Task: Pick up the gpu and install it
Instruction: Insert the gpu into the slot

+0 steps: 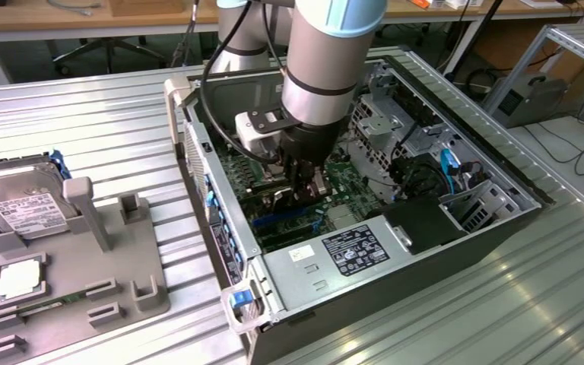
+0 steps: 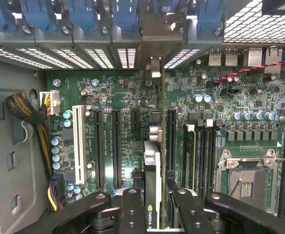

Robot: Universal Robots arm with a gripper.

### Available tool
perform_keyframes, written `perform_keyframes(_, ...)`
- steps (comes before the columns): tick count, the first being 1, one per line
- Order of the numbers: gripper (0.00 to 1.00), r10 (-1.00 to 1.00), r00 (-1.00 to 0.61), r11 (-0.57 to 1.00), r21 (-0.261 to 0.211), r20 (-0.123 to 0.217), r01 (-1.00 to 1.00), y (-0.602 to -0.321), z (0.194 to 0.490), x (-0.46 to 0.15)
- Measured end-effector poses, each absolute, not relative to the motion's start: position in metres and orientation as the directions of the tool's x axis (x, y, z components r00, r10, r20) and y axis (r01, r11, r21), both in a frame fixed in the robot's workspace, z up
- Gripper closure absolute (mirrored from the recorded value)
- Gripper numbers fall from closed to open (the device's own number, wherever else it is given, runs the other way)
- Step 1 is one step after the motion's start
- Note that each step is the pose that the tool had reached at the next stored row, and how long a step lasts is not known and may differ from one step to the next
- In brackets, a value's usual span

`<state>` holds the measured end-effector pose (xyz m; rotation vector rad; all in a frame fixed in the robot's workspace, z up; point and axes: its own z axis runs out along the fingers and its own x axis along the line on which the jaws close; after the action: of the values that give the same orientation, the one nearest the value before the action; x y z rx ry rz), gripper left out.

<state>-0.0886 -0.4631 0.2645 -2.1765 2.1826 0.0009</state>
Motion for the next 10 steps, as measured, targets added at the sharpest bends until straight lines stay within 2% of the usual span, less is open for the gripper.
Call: perform_keyframes(10, 0.73, -0.999, -0.002, 0.004, -0.041, -0.043, -0.999, -0.4631, 0.2637, -0.0906)
